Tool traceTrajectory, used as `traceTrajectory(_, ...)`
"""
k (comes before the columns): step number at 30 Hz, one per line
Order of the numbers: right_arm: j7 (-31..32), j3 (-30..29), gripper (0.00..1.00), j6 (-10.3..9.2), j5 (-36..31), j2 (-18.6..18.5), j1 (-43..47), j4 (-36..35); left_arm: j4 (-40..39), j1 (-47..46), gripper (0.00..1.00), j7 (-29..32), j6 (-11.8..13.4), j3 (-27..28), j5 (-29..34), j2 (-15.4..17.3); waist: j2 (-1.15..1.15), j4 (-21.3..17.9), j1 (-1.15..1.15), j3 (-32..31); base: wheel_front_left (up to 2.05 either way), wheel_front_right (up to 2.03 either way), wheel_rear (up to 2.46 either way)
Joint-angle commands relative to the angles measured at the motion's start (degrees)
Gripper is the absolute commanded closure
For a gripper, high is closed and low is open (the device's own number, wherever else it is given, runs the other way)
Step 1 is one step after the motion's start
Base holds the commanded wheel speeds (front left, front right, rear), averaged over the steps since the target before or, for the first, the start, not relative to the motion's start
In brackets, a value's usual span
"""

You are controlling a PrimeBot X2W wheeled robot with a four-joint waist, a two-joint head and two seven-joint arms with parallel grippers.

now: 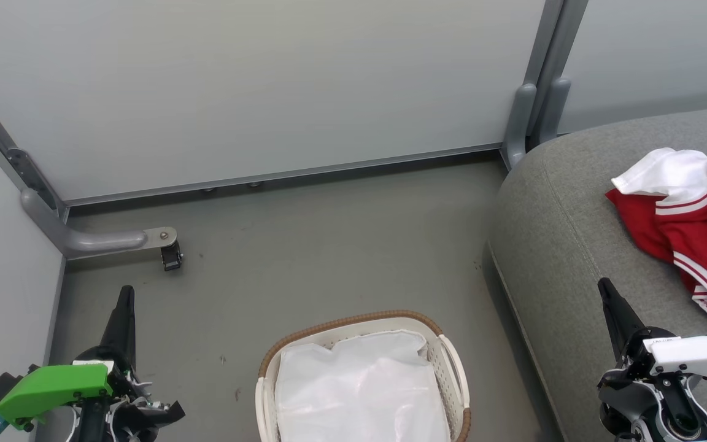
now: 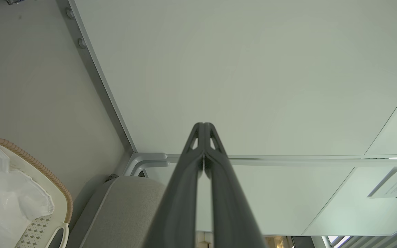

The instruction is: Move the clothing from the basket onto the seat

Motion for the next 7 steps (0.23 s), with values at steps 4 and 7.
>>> traceTrajectory(4, 0.18, -0.10, 1.00, 0.00, 0.25, -0.17, -0.06, -0.14, -0.10, -0.68, 1.00, 0.20, -0.38, 0.14, -0.16, 0.38, 0.00, 0.00, 0.00, 0.00, 0.00, 0.00, 0.00)
traceTrajectory(7, 0.18, -0.10, 1.00, 0.00, 0.25, -0.17, -0.06, -0.14, -0.10, -0.68, 1.00, 0.20, -0.38, 0.14, -0.16, 0.38, 0.00, 0.00, 0.00, 0.00, 0.00, 0.00, 0.00)
